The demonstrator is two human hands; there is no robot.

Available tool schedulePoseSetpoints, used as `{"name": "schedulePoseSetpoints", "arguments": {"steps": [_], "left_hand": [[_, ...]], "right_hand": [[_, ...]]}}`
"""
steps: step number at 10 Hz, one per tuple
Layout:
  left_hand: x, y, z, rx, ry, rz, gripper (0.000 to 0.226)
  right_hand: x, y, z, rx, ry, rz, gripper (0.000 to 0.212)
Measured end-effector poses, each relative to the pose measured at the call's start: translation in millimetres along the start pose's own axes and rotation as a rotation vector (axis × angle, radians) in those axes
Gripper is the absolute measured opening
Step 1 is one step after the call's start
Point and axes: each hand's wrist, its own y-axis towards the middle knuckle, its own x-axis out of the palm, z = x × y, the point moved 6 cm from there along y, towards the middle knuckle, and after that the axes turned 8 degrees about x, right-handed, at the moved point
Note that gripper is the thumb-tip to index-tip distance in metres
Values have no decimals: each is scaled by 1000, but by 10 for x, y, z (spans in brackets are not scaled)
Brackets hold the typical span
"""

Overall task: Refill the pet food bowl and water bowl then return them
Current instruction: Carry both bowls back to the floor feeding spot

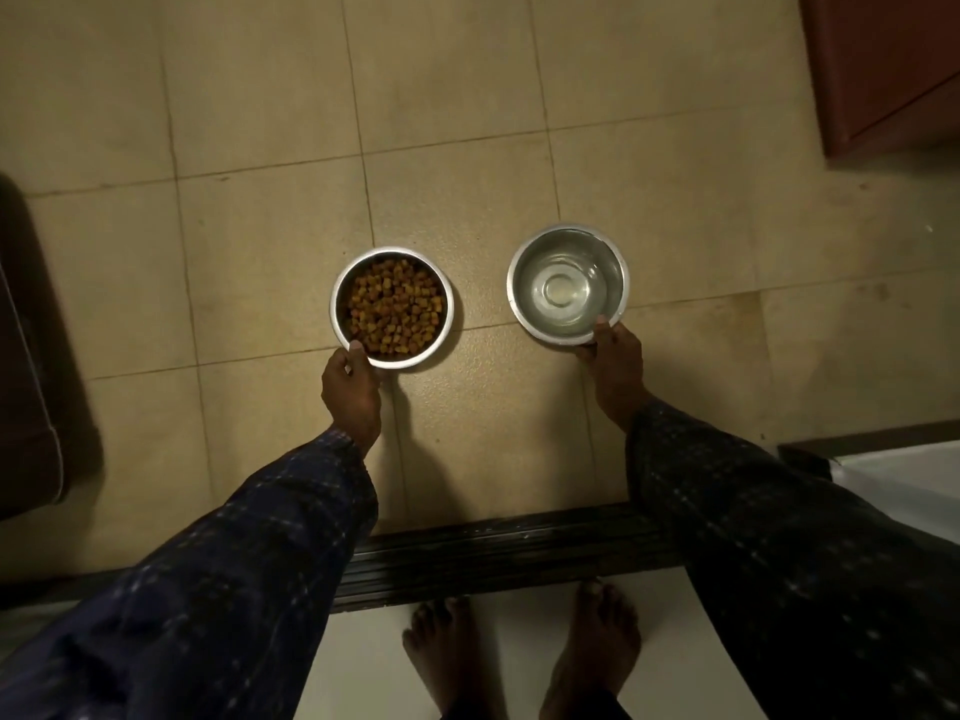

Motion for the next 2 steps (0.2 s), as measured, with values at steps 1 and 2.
{"name": "schedulePoseSetpoints", "arguments": {"steps": [1, 2], "left_hand": [[41, 36, 88, -3, 12, -62, 46], [14, -43, 131, 15, 34, -104, 40]], "right_hand": [[9, -121, -58, 45, -17, -14, 40], [-88, -250, -48, 33, -127, 121, 45]]}}
